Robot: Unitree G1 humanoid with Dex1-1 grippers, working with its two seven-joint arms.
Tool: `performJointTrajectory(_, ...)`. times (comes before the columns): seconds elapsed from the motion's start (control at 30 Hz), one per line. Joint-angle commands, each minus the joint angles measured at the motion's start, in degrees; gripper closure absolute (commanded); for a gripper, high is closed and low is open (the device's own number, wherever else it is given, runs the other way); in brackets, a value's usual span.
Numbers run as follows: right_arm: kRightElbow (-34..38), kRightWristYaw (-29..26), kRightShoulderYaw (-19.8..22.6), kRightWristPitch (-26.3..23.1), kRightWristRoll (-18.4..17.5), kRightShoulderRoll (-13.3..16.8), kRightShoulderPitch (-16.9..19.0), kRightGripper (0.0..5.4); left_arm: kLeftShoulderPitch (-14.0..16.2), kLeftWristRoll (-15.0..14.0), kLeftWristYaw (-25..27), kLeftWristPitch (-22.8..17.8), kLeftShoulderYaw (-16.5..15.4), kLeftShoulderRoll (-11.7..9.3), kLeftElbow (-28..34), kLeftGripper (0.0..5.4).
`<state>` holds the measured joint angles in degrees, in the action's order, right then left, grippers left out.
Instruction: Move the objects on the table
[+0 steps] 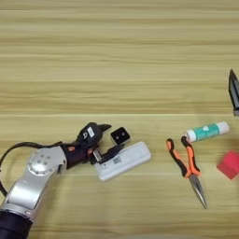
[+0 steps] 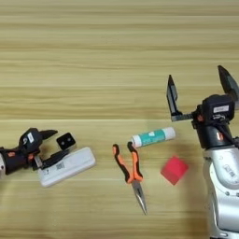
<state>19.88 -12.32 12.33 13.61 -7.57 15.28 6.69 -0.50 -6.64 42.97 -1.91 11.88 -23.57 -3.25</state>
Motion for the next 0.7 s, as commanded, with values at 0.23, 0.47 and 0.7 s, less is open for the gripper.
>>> performJointTrajectory(0.23, 0.33, -6.46, 0.16, 2.58, -5.61, 1.48, 5.41, 0.0, -1.31, -2.01, -1.18, 1.88, -2.57, 0.78, 2.74, 0.56)
performJointTrajectory(0.47, -3.66, -13.19, 2.26, 4.91, -10.7, 3.25, 10.35, 0.0, -2.12, -5.18, -2.44, 4.14, -5.17, 3.36, 4.76, 0.02)
performJointTrajectory(0.7, -6.22, -18.17, 0.74, 7.19, -11.49, 3.66, 15.81, 0.0, -3.01, -7.7, -4.72, 6.09, -7.13, 7.06, 4.88, 0.02)
